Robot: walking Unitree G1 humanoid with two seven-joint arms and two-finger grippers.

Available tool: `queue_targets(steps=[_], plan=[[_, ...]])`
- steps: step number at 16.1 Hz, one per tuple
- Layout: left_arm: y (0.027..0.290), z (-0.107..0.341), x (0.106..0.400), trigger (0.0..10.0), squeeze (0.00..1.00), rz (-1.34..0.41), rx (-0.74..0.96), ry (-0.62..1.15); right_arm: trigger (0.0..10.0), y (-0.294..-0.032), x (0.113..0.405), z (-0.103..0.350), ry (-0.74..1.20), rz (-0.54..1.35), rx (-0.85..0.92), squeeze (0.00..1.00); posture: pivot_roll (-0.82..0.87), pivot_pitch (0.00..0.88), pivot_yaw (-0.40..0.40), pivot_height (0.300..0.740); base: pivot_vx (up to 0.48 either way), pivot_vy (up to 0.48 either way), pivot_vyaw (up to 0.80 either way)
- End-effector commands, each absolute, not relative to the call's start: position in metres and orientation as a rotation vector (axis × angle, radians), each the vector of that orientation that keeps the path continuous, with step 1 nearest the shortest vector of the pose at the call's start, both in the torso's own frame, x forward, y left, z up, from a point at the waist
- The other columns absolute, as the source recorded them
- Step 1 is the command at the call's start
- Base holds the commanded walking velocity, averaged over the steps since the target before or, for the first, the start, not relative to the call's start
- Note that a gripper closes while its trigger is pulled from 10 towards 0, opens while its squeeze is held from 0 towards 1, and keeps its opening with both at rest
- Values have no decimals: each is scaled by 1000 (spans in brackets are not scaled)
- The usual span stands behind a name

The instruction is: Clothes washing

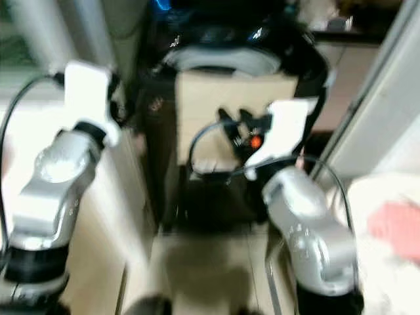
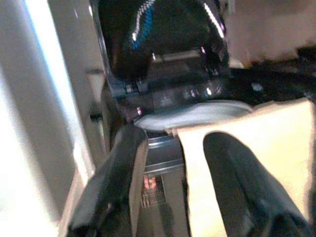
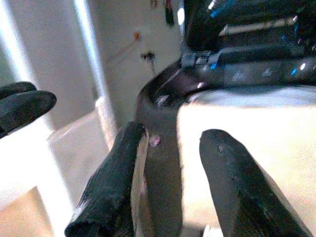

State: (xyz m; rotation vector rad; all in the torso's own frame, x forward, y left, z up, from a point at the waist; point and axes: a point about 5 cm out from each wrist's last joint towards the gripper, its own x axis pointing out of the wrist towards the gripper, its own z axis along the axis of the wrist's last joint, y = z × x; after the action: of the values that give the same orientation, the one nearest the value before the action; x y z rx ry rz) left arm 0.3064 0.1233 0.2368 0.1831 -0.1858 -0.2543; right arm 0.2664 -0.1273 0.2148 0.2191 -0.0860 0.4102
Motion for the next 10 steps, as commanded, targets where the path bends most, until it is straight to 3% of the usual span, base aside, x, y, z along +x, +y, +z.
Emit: queue_targets(steps=[1,3,5,7,10], plan=[[122,238,306,10000,0,-263,195,-177,10000,-129,266,222,-126,413,212,0,-5,0,10,740,-307,0,800],[121,238,305,10000,0,-264,193,-171,10000,-133,267,222,-128,400,210,0,-4,0,11,740,-307,0,800],[119,236,305,10000,0,-269,141,-145,10000,-141,270,221,-137,361,209,0,-1,0,12,740,0,0,800],[118,231,304,10000,0,-273,87,-117,10000,-147,272,219,-132,321,236,0,-2,0,12,740,0,0,0],[117,229,304,10000,0,-267,101,-106,10000,-147,272,218,-129,325,233,0,-1,0,12,740,0,-414,0]])
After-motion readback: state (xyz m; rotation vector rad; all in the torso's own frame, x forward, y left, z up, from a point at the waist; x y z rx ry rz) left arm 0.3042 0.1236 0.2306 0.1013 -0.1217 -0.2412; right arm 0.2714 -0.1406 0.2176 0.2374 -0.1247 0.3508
